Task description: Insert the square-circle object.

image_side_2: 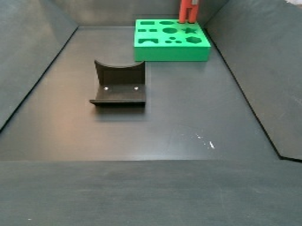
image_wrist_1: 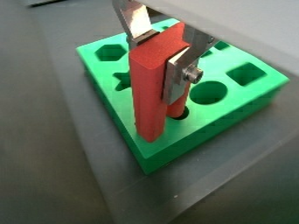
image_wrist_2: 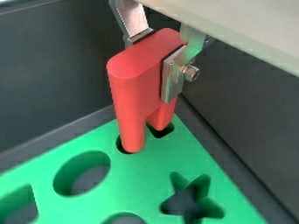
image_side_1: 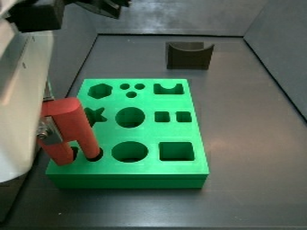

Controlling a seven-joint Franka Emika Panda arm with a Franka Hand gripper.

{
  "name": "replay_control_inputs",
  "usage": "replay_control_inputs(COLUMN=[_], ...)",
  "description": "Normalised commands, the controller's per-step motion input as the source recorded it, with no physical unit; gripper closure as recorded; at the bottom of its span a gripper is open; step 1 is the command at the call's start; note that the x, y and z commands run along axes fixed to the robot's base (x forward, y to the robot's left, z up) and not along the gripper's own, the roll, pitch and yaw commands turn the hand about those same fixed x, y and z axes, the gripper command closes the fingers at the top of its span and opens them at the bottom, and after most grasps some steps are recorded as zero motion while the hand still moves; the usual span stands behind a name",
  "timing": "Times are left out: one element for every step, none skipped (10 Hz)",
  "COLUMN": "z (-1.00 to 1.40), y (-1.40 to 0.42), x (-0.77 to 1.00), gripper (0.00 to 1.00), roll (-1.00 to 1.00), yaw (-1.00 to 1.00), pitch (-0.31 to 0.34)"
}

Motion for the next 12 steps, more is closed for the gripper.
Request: replay_control_inputs(z=[-0.24,-0.29,-0.33,-0.32,-0.3,-0.35,-0.61,-0.57,-0.61,-0.73,-0.8,-0.83], y=[0.0,0.0,0.0,0.0,0.04,0.03,0.03,0.04,0.0,0.0,0.0,-0.03], x=[0.0,0.0,0.05,0.16,0.01,0.08,0.0,0.0,0.0,0.09,0.19,0.25], gripper=[1.0,1.0,1.0,1.0,1.0,1.0,1.0,1.0,1.0,1.0,1.0,1.0], roll=[0.07,0.09,0.17,0.27,0.14,0.1,-0.15,-0.22,-0.16,-0.12,-0.13,-0.07], yaw=[-1.0,-1.0,-0.89,-0.64,0.0,0.01,0.09,0.28,0.2,0.04,-0.03,-0.07], pitch=[0.0,0.0,0.0,0.001,0.0,0.0,-0.019,-0.011,0.0,0.0,0.059,0.096])
